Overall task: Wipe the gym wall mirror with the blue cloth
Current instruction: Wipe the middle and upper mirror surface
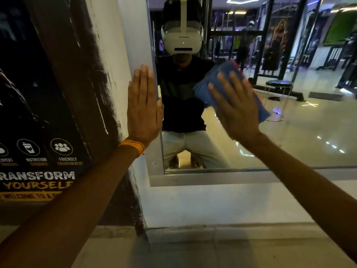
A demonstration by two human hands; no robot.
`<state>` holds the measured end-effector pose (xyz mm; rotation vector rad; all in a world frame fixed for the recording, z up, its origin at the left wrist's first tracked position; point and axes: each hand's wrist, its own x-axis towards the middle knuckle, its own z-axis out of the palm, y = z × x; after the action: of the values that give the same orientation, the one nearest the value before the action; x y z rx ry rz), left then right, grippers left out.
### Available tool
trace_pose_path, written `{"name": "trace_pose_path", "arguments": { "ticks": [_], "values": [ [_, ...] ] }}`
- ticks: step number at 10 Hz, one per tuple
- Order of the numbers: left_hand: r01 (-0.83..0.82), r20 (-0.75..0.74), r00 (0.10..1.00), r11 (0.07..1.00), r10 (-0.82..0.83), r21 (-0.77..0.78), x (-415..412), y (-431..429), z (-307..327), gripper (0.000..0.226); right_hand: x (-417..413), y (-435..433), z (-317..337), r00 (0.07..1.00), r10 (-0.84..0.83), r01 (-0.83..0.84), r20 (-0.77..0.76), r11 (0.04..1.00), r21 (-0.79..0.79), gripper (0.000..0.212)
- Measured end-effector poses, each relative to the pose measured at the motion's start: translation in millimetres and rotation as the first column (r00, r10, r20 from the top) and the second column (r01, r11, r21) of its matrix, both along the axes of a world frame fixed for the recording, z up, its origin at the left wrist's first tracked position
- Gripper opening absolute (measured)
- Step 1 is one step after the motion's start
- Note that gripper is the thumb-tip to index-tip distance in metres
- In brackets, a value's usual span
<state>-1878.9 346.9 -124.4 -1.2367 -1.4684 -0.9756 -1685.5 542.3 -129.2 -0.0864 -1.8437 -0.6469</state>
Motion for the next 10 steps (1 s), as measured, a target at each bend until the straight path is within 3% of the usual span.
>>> {"name": "trace_pose_path", "arguments": {
  "ticks": [1,2,3,4,5,6,7,8,9,10],
  "values": [
    [-0.004,-0.008,1.000,1.000,0.004,-0.007,0.8,1.7,0.8,0.065,-8.1,-1.6,72.8,0.956,-0.053,-0.003,-0.290,0.982,-0.188,0.050],
    [-0.012,-0.013,1.000,1.000,0.012,-0.023,0.2,-0.8,0.6,0.065,-35.1,-37.1,38.4,0.966,-0.022,-0.036,-0.256,0.975,-0.219,0.047],
    [0.030,-0.015,0.999,0.996,-0.031,-0.082,0.0,-12.9,10.0,0.064,-35.8,-48.3,-33.2,0.992,0.005,-0.013,0.125,0.998,0.061,0.046],
    [0.049,-0.030,0.998,0.994,-0.052,-0.099,-3.0,-19.7,55.5,0.064,-12.1,-15.4,13.6,0.974,-0.027,-0.010,0.223,0.987,0.162,0.059],
    [0.068,-0.016,0.998,0.997,-0.068,-0.026,0.7,-3.1,133.6,0.065,5.9,8.0,121.0,0.997,-0.002,-0.005,-0.072,0.996,-0.094,0.056],
    [0.015,-0.041,0.999,1.000,-0.015,0.005,6.1,17.7,178.5,0.064,11.9,6.1,196.9,0.947,-0.031,-0.077,-0.319,0.944,-0.320,0.054],
    [-0.074,-0.073,0.995,0.997,0.074,0.005,2.1,23.5,176.0,0.064,-12.7,-19.0,163.2,0.973,-0.008,-0.059,-0.230,0.957,-0.283,0.054],
    [-0.137,-0.136,0.981,0.990,0.138,0.012,-2.3,22.1,169.1,0.063,2.7,-10.6,88.9,0.992,0.026,-0.034,0.120,0.997,0.063,0.055],
    [-0.178,-0.147,0.973,0.984,0.178,0.018,1.0,22.6,171.3,0.064,21.0,14.8,168.5,0.842,0.235,-0.197,0.485,0.972,-0.129,0.065],
    [-0.196,-0.152,0.969,0.981,0.196,0.015,0.3,22.1,170.1,0.063,17.4,53.1,237.2,0.690,-0.432,0.053,-0.581,0.831,-0.554,0.060]
  ]
}}
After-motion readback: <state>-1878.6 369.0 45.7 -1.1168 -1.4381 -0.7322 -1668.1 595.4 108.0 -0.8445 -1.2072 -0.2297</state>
